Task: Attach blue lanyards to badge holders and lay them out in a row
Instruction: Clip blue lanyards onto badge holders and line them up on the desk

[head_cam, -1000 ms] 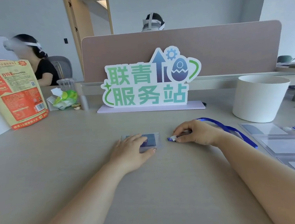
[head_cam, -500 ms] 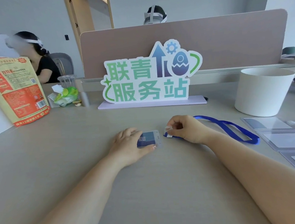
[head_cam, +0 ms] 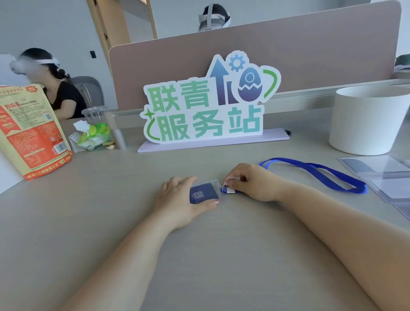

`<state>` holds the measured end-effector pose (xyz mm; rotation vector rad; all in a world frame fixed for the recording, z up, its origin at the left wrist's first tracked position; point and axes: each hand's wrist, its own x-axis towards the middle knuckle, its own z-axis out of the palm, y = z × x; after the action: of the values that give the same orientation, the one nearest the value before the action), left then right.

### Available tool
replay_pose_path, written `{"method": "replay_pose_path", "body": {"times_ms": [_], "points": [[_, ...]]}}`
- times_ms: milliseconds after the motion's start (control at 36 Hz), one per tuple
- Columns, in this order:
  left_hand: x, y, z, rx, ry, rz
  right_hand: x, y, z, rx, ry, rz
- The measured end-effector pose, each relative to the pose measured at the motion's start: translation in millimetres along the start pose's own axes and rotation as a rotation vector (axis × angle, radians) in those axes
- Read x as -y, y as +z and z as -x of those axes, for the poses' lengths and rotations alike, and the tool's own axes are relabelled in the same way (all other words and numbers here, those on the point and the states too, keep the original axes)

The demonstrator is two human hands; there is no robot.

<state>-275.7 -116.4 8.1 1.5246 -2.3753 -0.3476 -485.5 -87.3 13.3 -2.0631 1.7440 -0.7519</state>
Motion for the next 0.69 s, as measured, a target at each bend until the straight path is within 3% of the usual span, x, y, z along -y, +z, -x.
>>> {"method": "replay_pose_path", "body": {"times_ms": [278,528,694], "points": [[-0.8,0.1,1.3,-0.050,-0.024,0.047,-0.6,1.9,-0.2,0.003,0.008,-0.075],[2.0,0.7,-0.5,-0.194,0.012,0.082,0.6,1.5,1.5,-0.015,-0.004,-0.115],[2.0,-0.2,-1.3,-0.206,0.016,0.105,-2.0,-4.3,0.3,-0.072,0.080,-0.295]]}}
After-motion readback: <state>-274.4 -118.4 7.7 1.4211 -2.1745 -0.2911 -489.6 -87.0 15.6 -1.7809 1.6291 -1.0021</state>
